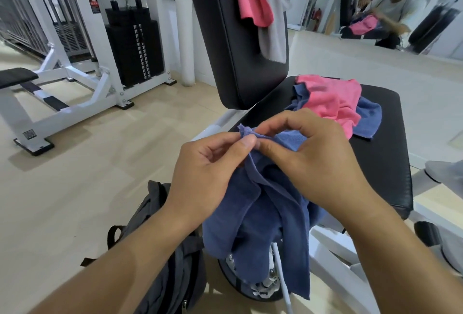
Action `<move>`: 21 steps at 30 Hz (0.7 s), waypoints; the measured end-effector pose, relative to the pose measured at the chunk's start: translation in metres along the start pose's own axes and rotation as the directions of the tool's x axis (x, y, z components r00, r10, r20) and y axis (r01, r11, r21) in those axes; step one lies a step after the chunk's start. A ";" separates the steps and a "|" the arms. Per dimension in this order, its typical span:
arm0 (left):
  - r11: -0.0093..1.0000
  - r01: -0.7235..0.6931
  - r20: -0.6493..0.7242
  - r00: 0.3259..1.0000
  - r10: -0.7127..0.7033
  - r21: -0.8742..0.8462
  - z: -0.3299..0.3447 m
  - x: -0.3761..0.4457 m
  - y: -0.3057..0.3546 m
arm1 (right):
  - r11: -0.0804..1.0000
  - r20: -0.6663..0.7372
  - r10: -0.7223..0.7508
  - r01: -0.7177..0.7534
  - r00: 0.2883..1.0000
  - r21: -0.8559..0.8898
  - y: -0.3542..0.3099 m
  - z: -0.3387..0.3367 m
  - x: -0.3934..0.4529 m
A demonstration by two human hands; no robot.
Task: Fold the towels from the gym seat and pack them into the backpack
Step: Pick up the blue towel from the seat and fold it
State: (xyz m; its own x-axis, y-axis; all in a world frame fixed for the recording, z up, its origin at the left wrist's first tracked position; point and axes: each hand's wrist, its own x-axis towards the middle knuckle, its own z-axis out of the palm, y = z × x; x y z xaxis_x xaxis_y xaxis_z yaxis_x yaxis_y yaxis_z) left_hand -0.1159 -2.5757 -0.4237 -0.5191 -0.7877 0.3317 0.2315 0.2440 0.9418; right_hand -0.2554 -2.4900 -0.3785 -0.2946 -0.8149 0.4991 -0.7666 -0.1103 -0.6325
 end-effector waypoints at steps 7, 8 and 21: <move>0.993 -0.025 0.009 1.000 0.024 0.112 -0.006 -0.001 -0.001 | 1.000 0.034 -0.023 0.024 0.999 -0.013 -0.002 0.000 -0.002; 0.991 -0.036 0.015 0.999 0.035 0.130 -0.007 -0.002 0.000 | 0.999 0.040 -0.028 0.029 0.999 -0.014 -0.003 0.000 -0.003; 0.988 -0.043 -0.246 0.969 0.005 -0.146 -0.060 -0.004 0.017 | 0.957 0.361 -0.155 0.230 0.920 -0.177 -0.026 0.016 -0.011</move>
State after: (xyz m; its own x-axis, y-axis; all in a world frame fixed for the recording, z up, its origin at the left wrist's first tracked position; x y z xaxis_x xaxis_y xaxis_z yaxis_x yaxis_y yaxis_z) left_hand -0.0605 -2.6022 -0.4124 -0.2995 -0.9013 0.3128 0.3710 0.1920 0.9085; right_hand -0.2224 -2.4872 -0.3772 0.0536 -0.9378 0.3430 -0.9025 -0.1924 -0.3852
